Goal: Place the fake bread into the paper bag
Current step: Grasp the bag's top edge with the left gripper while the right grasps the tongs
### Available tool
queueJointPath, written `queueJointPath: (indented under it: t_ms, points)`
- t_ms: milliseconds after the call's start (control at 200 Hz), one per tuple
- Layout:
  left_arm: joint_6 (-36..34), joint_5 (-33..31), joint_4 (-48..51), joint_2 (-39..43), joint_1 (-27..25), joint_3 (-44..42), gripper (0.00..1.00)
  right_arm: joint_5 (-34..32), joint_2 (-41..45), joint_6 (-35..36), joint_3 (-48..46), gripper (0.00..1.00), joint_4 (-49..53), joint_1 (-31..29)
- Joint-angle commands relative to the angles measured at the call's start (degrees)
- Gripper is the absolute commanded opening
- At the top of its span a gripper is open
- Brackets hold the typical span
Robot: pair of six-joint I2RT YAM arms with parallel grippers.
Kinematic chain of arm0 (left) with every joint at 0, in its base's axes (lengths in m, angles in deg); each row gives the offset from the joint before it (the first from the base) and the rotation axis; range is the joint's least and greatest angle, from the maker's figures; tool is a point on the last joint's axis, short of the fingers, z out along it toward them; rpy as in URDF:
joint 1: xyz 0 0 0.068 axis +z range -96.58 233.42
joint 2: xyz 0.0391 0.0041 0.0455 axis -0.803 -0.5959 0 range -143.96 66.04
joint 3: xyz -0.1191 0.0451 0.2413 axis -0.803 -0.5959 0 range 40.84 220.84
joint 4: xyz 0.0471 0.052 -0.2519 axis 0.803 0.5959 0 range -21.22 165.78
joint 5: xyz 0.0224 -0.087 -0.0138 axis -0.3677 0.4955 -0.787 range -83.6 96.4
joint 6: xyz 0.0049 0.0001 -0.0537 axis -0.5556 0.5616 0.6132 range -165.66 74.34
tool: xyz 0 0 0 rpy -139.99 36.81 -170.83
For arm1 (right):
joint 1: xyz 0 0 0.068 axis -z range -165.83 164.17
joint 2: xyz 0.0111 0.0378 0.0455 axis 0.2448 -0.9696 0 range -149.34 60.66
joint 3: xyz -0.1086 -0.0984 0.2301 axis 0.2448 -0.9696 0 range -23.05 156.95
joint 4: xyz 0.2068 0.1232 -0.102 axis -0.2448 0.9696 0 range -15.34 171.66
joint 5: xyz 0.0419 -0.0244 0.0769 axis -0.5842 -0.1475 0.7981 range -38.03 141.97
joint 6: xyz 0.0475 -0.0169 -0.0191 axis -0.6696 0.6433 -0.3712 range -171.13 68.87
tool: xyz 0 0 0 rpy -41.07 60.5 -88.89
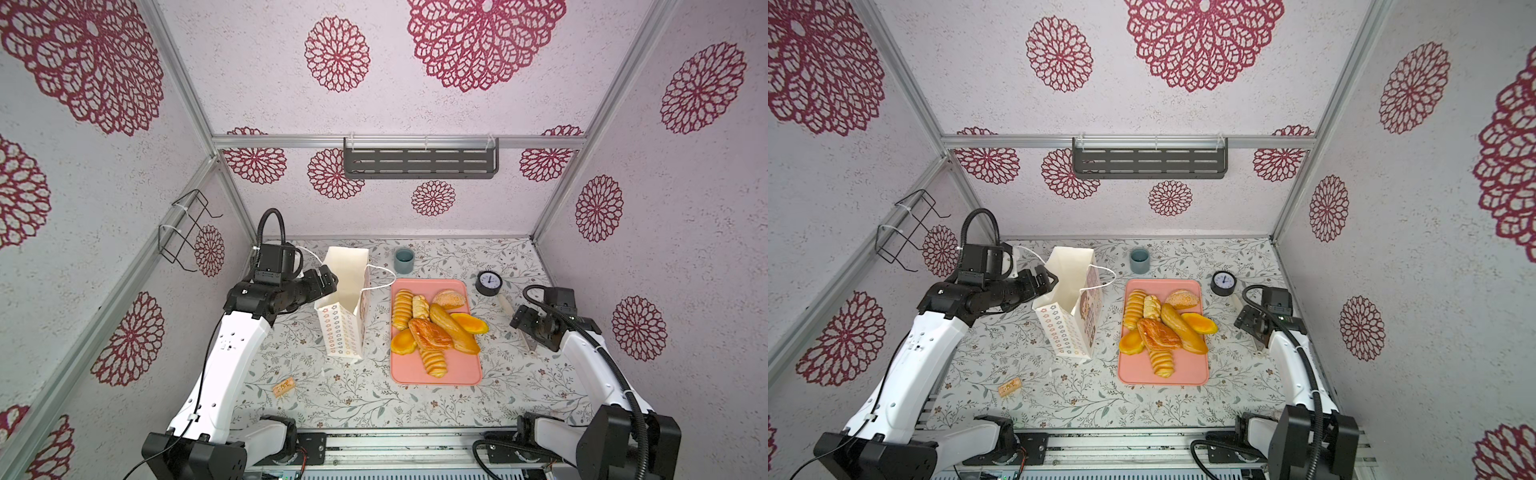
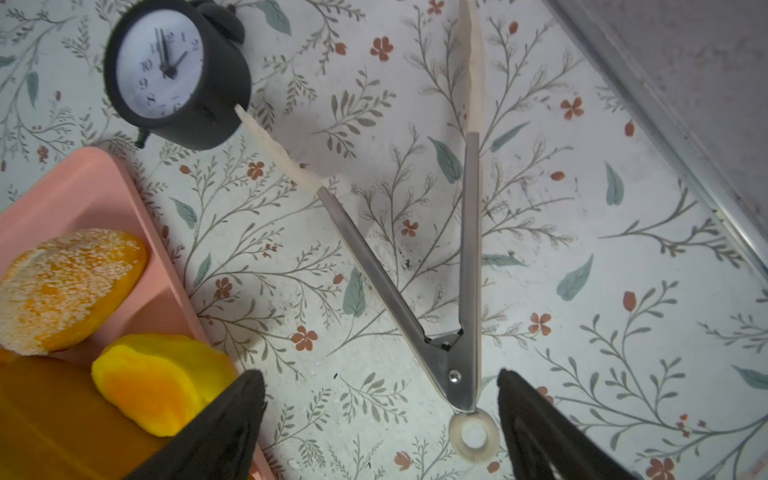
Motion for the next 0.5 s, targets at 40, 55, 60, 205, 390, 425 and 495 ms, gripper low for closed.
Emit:
queueJointPath:
  t_ms: [40, 55, 60, 205, 390, 425, 495]
  points:
    - [-3.33, -5.52, 4.67, 3.16, -0.24, 6.54, 0.97, 1.92, -2.39, 0.41, -0.2, 0.91, -2.58, 2.61]
    - [-3.39, -5.89, 5.06, 3.3, -0.24, 7.0, 0.97, 2.05, -2.76, 0.49, -0.21, 0.9, -2.65, 2.89]
    - [-3.4, -5.99, 5.18, 3.41, -0.24, 7.14, 0.97, 2.07, -2.92, 0.51, -0.21, 0.9, -2.7, 2.96]
    - [-3.26, -7.92, 6.18, 6.35, -0.33, 8.03, 0.97, 2.74, -7.33, 1.03, 0.14, 0.9, -3.73, 4.32]
    - [-0.04, -8.88, 4.6, 10.01, -1.81, 5.42, 0.97, 5.08, -12.59, 0.94, 1.09, 0.85, -5.81, 4.41]
    - [0.4, -9.35, 4.14, 10.47, -2.57, 4.9, 0.97, 5.69, -13.55, 0.85, 1.29, 0.85, -6.12, 4.38]
    - [1.17, -10.07, 3.08, 11.07, -4.13, 3.99, 0.97, 7.3, -15.22, 0.51, 1.2, 0.83, -6.98, 4.13]
